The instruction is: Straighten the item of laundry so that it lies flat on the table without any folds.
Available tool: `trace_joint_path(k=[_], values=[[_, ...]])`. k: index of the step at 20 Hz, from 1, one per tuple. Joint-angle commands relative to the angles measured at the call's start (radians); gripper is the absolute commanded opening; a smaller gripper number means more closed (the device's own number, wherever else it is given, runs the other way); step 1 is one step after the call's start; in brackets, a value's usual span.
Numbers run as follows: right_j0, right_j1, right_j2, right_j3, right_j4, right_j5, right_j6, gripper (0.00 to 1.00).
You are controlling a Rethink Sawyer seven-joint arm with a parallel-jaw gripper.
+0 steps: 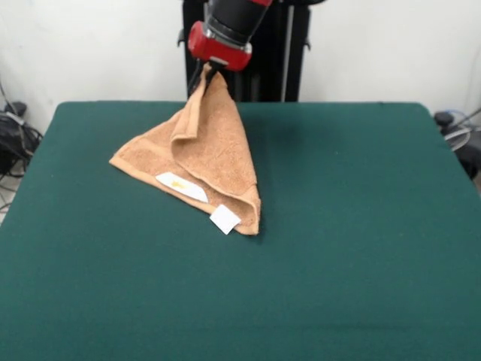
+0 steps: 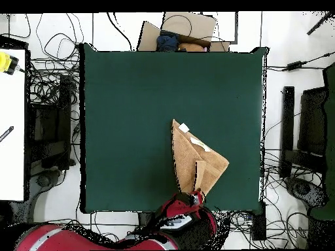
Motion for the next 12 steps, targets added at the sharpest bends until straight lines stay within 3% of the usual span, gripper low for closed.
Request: trace_joint_path(k=[1,12], values=[[0.06,0.059,-0.003,-0.033,0.103,-0.051,0.172,0.0],[0.164,0.176,-0.054,-0.03,0.226,-0.111,0.198,0.0]])
